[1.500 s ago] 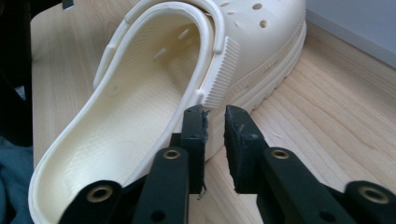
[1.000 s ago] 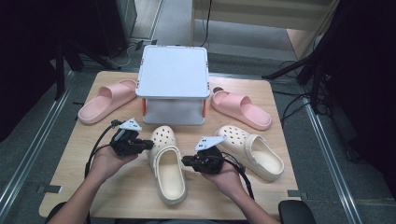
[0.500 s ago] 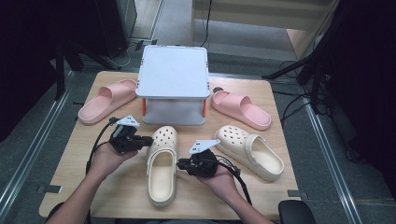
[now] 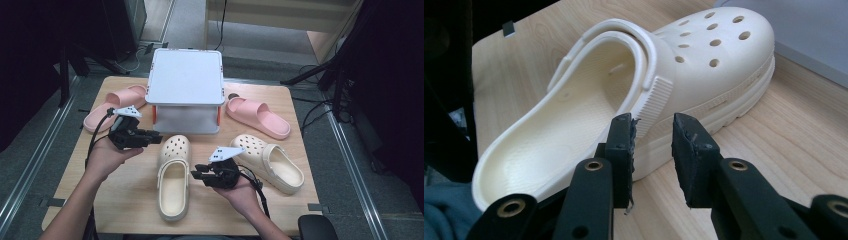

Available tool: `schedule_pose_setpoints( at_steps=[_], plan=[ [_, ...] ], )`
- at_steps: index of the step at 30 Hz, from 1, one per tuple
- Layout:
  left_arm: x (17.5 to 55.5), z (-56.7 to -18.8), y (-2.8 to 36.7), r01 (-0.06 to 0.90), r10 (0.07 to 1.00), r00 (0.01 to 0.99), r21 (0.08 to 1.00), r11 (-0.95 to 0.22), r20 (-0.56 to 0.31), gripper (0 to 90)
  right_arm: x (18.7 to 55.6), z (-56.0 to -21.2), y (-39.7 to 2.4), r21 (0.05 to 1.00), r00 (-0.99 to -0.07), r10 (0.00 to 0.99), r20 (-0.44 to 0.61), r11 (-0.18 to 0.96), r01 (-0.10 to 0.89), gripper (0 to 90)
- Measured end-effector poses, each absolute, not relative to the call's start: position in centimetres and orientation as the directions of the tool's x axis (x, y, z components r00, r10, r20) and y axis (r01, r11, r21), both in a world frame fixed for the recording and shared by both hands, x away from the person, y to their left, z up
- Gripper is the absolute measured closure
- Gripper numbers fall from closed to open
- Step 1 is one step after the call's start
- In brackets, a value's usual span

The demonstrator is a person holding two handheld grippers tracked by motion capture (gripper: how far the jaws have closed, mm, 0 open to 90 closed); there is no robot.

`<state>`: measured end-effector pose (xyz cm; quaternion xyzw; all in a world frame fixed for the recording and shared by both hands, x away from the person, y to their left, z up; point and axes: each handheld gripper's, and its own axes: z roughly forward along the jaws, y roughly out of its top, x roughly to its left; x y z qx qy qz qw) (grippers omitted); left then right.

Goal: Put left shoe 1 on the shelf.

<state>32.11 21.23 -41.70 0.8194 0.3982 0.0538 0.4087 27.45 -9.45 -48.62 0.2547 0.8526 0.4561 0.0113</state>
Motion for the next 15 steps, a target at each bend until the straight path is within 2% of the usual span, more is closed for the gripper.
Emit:
schedule_pose_setpoints(
  at_steps=[5,6,10,13,15],
  plan=[
    [33.4,-39.7,21.6,0.601,0.704,0.675,0.718,-0.352,-0.220,70.9,27.0,-48.2,-9.2,0.789,-0.864,0.451,0.224,0.436,0.432,66.4],
    [33.9,-39.3,21.7,0.603,0.705,0.674,0.716,-0.352,-0.221,71.8,26.8,-48.1,-9.1,0.779,-0.849,0.469,0.243,0.427,0.458,64.8],
    [35.5,-38.1,22.4,0.601,0.695,0.672,0.737,-0.310,-0.255,73.6,26.8,-48.0,-8.9,0.759,-0.833,0.482,0.271,0.425,0.493,62.6],
    [36.4,-36.9,22.6,0.594,0.702,0.670,0.742,-0.311,-0.242,79.3,26.8,-47.8,-8.7,0.741,-0.814,0.500,0.295,0.419,0.525,61.6],
    [37.2,-36.4,22.6,0.600,0.714,0.662,0.732,-0.323,-0.228,81.5,26.7,-47.6,-8.6,0.748,-0.812,0.503,0.296,0.407,0.525,57.5]
  ],
)
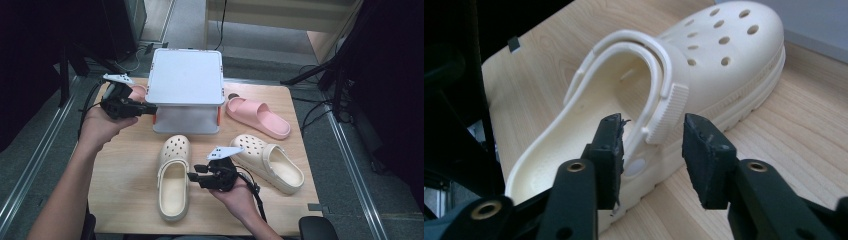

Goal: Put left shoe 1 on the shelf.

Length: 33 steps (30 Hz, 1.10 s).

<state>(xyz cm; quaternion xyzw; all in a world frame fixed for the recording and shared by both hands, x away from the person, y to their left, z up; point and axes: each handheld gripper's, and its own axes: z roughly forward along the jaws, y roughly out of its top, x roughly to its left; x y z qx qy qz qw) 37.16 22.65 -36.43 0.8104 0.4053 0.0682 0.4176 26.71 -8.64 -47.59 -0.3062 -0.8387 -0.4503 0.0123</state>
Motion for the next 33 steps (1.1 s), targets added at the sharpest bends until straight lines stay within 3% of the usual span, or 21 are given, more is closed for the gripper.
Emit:
schedule_pose_setpoints(
  at_steps=[6,13,22,27,33],
  plan=[
    [39.3,-35.7,22.5,0.608,0.739,0.644,0.718,-0.339,-0.197,82.0,26.1,-47.5,-7.8,0.765,-0.790,0.558,0.253,0.384,0.517,42.3],
    [41.0,-36.6,22.5,0.613,0.753,0.635,0.705,-0.357,-0.171,83.1,25.8,-48.5,-6.4,0.755,-0.755,0.603,0.258,0.361,0.547,37.0],
    [41.4,-37.3,22.3,0.587,0.752,0.646,0.715,-0.379,-0.132,83.7,26.1,-50.1,-4.3,0.728,-0.736,0.633,0.242,0.384,0.569,40.4],
    [41.7,-37.6,22.7,0.592,0.748,0.644,0.725,-0.351,-0.163,84.3,26.8,-50.4,-4.1,0.700,-0.734,0.650,0.198,0.430,0.570,43.7],
    [41.8,-37.6,22.7,0.602,0.751,0.636,0.723,-0.339,-0.178,86.3,27.4,-50.7,-4.2,0.686,-0.729,0.645,0.227,0.426,0.590,45.9]
  ],
)
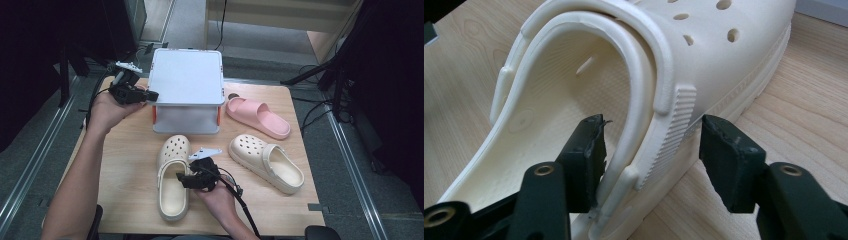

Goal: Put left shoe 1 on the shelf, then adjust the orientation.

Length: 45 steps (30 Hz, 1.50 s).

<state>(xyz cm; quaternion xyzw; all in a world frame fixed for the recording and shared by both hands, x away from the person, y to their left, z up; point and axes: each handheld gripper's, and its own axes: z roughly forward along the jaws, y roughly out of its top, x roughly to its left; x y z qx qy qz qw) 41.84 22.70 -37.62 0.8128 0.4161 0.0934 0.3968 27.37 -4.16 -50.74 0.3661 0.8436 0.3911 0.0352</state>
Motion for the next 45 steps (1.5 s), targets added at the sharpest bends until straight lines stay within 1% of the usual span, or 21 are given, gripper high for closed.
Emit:
schedule_pose_setpoints(
  at_steps=[1,4,6,7,10,13,15,24,31,39,43,45],
  plan=[
    [41.8,-37.6,22.7,0.603,0.751,0.635,0.723,-0.337,-0.180,86.2,27.4,-50.7,-4.2,0.684,-0.733,0.641,0.229,0.429,0.590,47.0],
    [41.9,-37.7,22.8,0.604,0.749,0.636,0.723,-0.336,-0.183,85.9,27.8,-50.6,-4.6,0.679,-0.733,0.636,0.239,0.430,0.595,55.1],
    [41.9,-37.7,22.7,0.601,0.764,0.626,0.722,-0.342,-0.159,86.2,28.2,-50.4,-5.0,0.678,-0.733,0.637,0.241,0.430,0.596,64.3],
    [41.9,-37.7,22.7,0.597,0.764,0.627,0.725,-0.344,-0.154,86.2,28.2,-50.4,-5.0,0.678,-0.733,0.637,0.241,0.430,0.596,64.3],
    [41.8,-37.7,22.6,0.596,0.766,0.625,0.724,-0.346,-0.148,86.2,28.6,-50.1,-5.3,0.670,-0.718,0.653,0.240,0.424,0.609,74.0],
    [41.8,-37.7,22.6,0.596,0.765,0.627,0.724,-0.347,-0.150,86.3,29.3,-50.0,-5.7,0.668,-0.702,0.659,0.270,0.397,0.629,77.9],
    [41.8,-37.7,22.7,0.596,0.765,0.626,0.725,-0.344,-0.153,86.3,29.7,-49.7,-6.0,0.669,-0.691,0.664,0.285,0.378,0.640,78.4],
    [41.9,-37.8,22.7,0.598,0.759,0.630,0.725,-0.341,-0.163,86.2,31.7,-47.2,-6.0,0.698,-0.694,0.671,0.261,0.365,0.615,78.8],
    [41.9,-37.8,22.7,0.600,0.759,0.629,0.726,-0.337,-0.168,86.1,34.7,-45.4,-5.4,0.727,-0.676,0.697,0.240,0.333,0.601,78.7],
    [41.9,-37.8,22.8,0.601,0.755,0.631,0.726,-0.333,-0.176,86.0,38.0,-45.1,-4.1,0.734,-0.639,0.740,0.211,0.312,0.604,78.7],
    [41.9,-37.9,22.9,0.601,0.755,0.631,0.728,-0.329,-0.180,85.9,39.1,-45.6,-3.6,0.735,-0.616,0.764,0.189,0.306,0.605,78.7],
    [42.0,-37.9,22.9,0.601,0.754,0.631,0.729,-0.329,-0.180,85.9,39.7,-46.4,-3.2,0.738,-0.585,0.790,0.183,0.283,0.612,78.6]
  ],
)
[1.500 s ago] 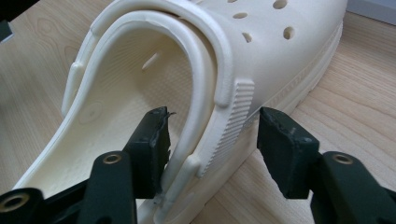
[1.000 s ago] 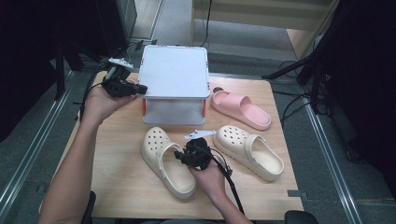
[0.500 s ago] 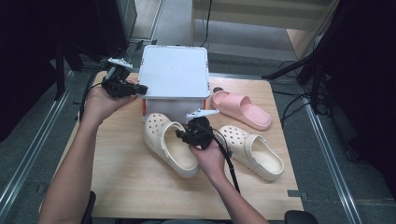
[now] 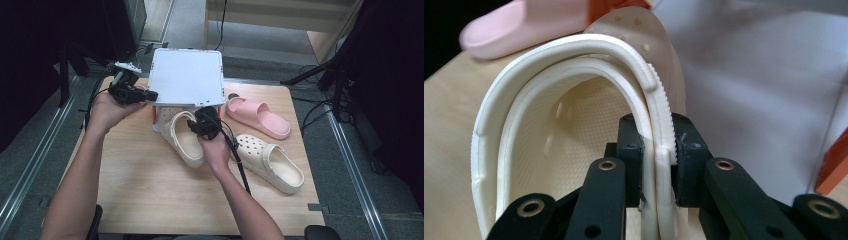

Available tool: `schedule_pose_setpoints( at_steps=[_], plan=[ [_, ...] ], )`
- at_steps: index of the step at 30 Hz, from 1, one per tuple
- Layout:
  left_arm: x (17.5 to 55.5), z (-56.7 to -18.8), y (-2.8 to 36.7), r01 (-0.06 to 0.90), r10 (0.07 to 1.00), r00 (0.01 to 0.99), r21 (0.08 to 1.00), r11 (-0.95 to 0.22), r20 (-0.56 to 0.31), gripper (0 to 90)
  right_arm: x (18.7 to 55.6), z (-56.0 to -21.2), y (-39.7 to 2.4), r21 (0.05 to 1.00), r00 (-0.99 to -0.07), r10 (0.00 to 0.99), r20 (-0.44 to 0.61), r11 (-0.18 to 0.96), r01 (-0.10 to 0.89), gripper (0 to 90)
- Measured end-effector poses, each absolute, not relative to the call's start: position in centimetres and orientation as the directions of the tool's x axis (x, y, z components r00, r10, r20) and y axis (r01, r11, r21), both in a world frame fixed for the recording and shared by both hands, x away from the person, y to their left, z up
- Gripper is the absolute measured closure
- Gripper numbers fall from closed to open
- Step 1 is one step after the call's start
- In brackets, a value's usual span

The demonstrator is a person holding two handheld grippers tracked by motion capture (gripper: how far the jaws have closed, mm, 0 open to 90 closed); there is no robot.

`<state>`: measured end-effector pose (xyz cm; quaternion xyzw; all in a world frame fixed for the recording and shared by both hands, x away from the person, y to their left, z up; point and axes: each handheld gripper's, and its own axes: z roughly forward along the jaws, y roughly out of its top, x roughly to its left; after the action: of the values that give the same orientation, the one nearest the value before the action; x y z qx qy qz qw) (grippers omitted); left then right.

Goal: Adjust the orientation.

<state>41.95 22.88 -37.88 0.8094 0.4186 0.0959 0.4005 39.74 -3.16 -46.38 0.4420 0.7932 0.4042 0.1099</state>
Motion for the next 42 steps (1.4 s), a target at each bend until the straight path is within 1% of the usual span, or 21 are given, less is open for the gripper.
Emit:
schedule_pose_setpoints(
  at_steps=[7,11,15,18,20,23,26,29,32,36,38,42],
  plan=[
    [42.0,-37.9,23.0,0.601,0.751,0.634,0.729,-0.328,-0.185,85.8,40.7,-48.1,-2.5,0.729,-0.534,0.817,0.218,0.228,0.646,78.0],
    [42.0,-37.9,23.0,0.602,0.751,0.634,0.728,-0.329,-0.185,85.7,40.5,-48.9,-2.4,0.725,-0.541,0.812,0.217,0.237,0.647,76.3],
    [42.0,-37.9,23.0,0.601,0.752,0.633,0.728,-0.328,-0.184,85.7,40.1,-49.0,-2.8,0.727,-0.560,0.787,0.260,0.222,0.650,69.1],
    [42.0,-37.9,22.9,0.600,0.752,0.633,0.729,-0.329,-0.182,85.7,39.6,-48.7,-3.2,0.734,-0.582,0.778,0.239,0.247,0.632,62.0],
    [42.0,-37.9,23.0,0.601,0.752,0.633,0.729,-0.328,-0.183,85.6,39.2,-48.4,-3.5,0.739,-0.598,0.770,0.221,0.268,0.618,58.9],
    [42.0,-37.9,23.0,0.601,0.752,0.633,0.729,-0.327,-0.184,85.7,38.2,-47.9,-4.2,0.754,-0.619,0.762,0.189,0.291,0.589,59.0],
    [42.0,-37.9,22.9,0.600,0.753,0.633,0.729,-0.329,-0.181,85.7,37.2,-47.6,-5.4,0.763,-0.633,0.749,0.195,0.290,0.578,61.5],
    [41.9,-37.9,22.9,0.600,0.754,0.632,0.729,-0.330,-0.179,85.7,35.9,-47.4,-6.4,0.776,-0.659,0.726,0.196,0.295,0.557,66.3],
    [41.9,-37.9,22.9,0.599,0.755,0.631,0.730,-0.330,-0.177,85.7,34.5,-47.6,-7.2,0.779,-0.685,0.701,0.197,0.312,0.543,78.1],
    [41.9,-37.9,22.9,0.598,0.755,0.631,0.731,-0.328,-0.178,85.7,32.8,-47.9,-8.2,0.784,-0.716,0.662,0.220,0.317,0.534,89.6],
    [41.9,-37.9,22.9,0.598,0.755,0.631,0.731,-0.328,-0.178,85.7,32.1,-48.2,-8.6,0.778,-0.723,0.653,0.227,0.325,0.538,90.0],
    [41.9,-37.9,22.9,0.599,0.755,0.631,0.730,-0.328,-0.179,85.7,30.3,-49.1,-9.2,0.762,-0.748,0.634,0.199,0.380,0.525,90.0]
  ],
)
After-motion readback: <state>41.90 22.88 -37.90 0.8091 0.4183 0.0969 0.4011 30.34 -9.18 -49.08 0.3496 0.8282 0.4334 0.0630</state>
